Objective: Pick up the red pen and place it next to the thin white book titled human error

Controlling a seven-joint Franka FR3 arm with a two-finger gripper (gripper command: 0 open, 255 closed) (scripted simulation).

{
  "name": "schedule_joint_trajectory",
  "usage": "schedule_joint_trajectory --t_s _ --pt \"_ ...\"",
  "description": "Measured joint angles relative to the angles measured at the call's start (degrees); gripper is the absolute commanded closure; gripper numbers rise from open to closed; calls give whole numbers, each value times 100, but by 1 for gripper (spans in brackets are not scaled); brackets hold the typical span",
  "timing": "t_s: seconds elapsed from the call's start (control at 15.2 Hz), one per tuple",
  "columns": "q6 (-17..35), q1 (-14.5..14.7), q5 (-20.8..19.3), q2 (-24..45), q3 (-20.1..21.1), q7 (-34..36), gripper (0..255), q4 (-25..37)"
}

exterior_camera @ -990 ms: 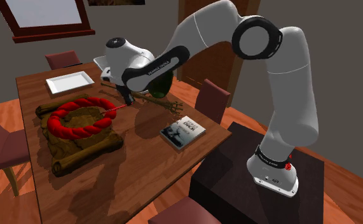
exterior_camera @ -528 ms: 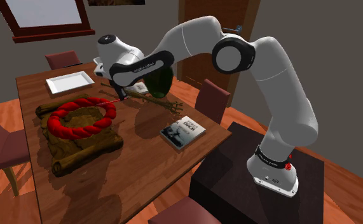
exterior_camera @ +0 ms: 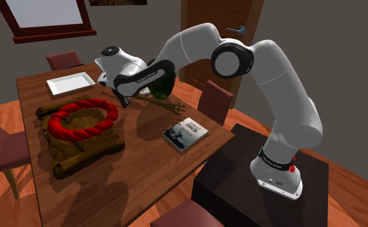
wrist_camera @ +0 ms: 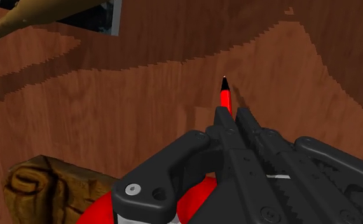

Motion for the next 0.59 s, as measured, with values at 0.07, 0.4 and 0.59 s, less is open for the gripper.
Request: schedule_joint_trajectory --t_s 0.07,0.4,0.59 --pt "45 -1 -10 43 -9 11 255 -1" --pt "234 6 -57 162 -42 80 255 -69" --pt "246 4 -60 167 -44 83 255 -74"
